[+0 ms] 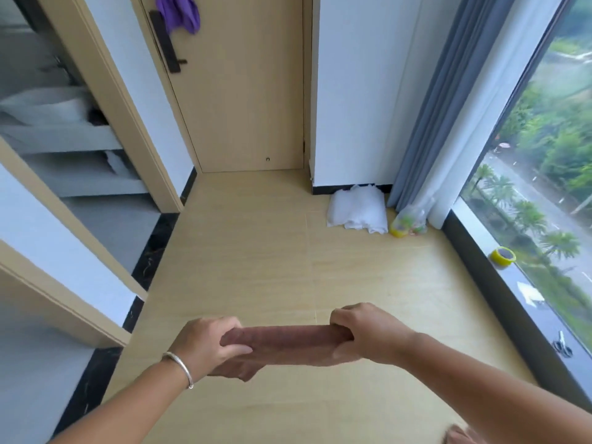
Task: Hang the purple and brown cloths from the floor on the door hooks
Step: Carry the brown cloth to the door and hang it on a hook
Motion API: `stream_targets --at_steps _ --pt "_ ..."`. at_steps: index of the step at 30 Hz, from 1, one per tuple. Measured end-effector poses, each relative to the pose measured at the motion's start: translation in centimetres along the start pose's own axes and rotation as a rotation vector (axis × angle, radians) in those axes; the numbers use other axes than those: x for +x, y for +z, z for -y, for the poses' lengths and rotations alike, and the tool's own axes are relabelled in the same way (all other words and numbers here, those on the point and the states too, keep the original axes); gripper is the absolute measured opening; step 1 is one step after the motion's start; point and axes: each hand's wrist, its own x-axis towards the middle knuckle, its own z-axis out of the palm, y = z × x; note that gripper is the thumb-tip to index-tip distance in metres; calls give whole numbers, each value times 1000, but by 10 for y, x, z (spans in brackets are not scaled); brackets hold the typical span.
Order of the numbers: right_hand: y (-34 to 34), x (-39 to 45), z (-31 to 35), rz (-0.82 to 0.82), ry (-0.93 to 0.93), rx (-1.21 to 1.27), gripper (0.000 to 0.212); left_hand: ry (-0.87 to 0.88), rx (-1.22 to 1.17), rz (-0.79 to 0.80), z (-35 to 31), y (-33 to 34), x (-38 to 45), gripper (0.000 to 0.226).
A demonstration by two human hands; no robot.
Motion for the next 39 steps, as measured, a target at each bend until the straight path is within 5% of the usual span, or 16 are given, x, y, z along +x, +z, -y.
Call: stream_targets --at_steps 8,18,32,35,39 --pt "-163 -67 80 -367 -73 -120 36 93 47 -217 -81 -207 -1 25" --pt "-314 -132 154 -708 -104 -282 37 136 134 -461 -150 -387 -21 19" --pt "-382 -121 212 -1044 -21 -369 31 275 516 -677 -176 -451 -42 18" --pt "-383 -110 220 -1056 -74 -429 29 349 599 -751 -160 -455 -40 11" --pt "-384 -97 224 -998 -235 -597 13 472 684 -713 -133 -465 -31 34"
